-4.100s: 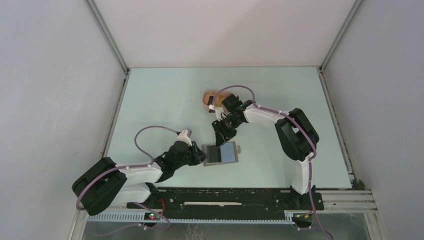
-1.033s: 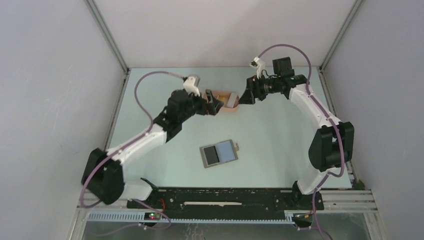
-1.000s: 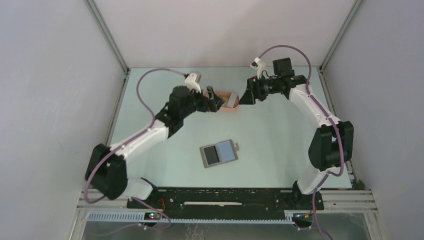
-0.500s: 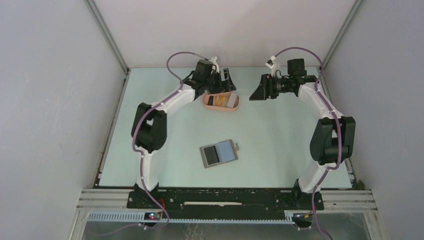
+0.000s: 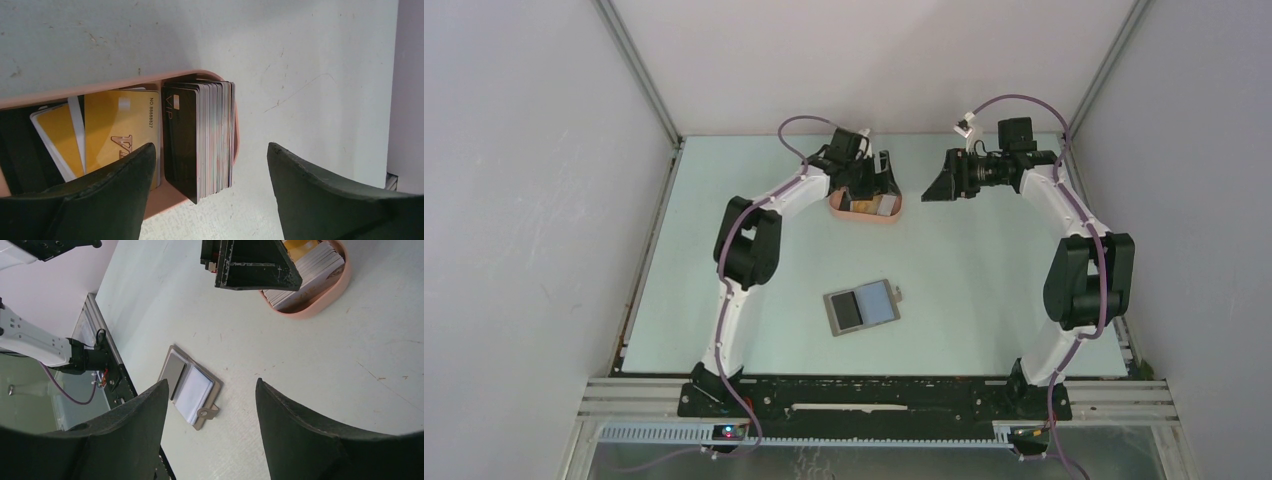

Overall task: Put the credit cards into the card holder
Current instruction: Pick up the credit card from the storage box.

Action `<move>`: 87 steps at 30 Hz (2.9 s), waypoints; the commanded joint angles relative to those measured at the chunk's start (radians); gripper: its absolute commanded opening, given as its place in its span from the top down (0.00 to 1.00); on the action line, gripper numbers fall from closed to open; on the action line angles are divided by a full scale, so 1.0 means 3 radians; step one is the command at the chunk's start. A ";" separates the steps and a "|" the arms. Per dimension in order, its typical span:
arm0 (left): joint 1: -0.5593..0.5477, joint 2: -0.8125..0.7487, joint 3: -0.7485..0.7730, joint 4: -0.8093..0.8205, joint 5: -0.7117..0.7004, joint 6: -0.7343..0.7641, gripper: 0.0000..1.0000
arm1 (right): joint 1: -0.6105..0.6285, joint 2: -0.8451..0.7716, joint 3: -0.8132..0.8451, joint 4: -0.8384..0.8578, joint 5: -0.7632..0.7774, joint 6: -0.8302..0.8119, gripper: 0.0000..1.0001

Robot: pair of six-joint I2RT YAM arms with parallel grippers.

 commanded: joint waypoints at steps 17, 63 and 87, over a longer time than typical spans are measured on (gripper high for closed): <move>-0.0009 0.0072 0.0278 0.0042 0.0385 -0.0105 0.20 | -0.0021 0.0018 0.0024 0.0007 -0.0101 0.0004 0.28; -0.0237 0.0479 0.1087 -0.0716 -0.0293 0.0304 0.20 | -0.0060 -0.0011 0.0025 -0.0006 -0.0164 -0.0001 0.30; -0.0311 0.0426 0.1265 -0.0907 -0.0415 0.0358 0.44 | -0.0084 -0.0021 0.0025 -0.0009 -0.0192 0.0005 0.31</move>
